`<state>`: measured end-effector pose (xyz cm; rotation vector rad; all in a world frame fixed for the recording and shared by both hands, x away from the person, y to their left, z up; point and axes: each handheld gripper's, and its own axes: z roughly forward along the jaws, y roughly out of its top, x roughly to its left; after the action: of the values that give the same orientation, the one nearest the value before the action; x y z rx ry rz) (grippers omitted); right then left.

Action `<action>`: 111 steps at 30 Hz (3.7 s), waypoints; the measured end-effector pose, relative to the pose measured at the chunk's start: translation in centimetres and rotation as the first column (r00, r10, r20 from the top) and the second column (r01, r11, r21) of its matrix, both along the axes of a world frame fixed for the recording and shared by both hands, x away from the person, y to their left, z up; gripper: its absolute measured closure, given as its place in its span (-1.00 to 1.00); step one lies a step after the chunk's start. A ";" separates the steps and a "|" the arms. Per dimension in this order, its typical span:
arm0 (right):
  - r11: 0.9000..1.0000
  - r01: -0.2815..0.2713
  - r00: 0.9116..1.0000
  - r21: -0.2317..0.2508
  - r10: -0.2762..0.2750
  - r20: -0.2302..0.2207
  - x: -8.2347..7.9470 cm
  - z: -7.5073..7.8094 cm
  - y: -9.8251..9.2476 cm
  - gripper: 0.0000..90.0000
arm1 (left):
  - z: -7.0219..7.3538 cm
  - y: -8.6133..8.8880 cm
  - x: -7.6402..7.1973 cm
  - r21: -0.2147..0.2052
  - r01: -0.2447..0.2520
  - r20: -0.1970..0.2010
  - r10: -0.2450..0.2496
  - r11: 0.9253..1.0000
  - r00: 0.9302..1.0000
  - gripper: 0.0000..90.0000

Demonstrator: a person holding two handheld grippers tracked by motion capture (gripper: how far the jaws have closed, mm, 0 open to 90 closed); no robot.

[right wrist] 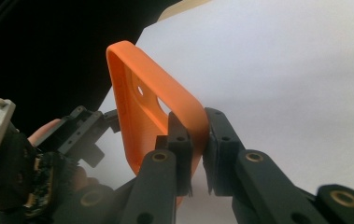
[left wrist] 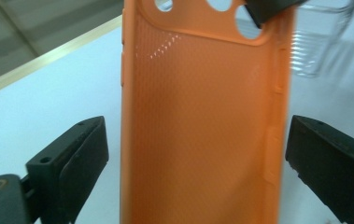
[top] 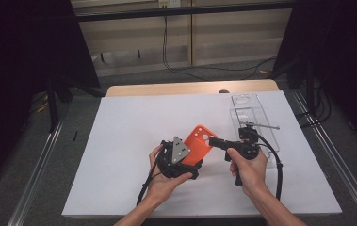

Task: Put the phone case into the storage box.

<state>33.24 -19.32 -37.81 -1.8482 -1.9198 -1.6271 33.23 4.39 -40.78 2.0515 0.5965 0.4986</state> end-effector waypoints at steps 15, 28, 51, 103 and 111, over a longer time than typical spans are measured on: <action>0.999 0.004 0.999 -0.045 -0.002 0.046 0.1 0.1 -0.5 0.81 | 0.4 2.3 -0.4 -0.126 -0.043 0.056 0.050 0.991 0.997 -0.93; 0.997 0.030 0.998 -0.070 -0.025 0.063 0.2 0.1 -1.6 0.81 | 0.0 3.7 0.0 -0.180 -0.110 0.026 0.117 0.977 0.993 -0.90; 0.992 0.055 0.994 -0.116 -0.043 0.103 0.8 1.0 -3.0 0.81 | 0.4 9.7 0.7 -0.297 -0.196 0.075 0.227 0.935 0.971 -0.96; 0.971 0.187 0.965 -0.151 -0.153 0.214 2.0 4.5 -8.5 0.81 | -2.3 17.2 -4.2 -0.310 -0.357 0.115 0.407 0.881 0.906 -0.98; 0.964 0.205 0.959 -0.170 -0.164 0.229 2.4 5.1 -8.9 0.81 | -1.8 16.9 -4.8 -0.341 -0.332 0.134 0.395 0.880 0.909 -0.98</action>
<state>35.62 -28.17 -32.69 -2.0582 -2.1136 -1.8220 28.39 21.31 -42.63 1.5687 0.8877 0.7697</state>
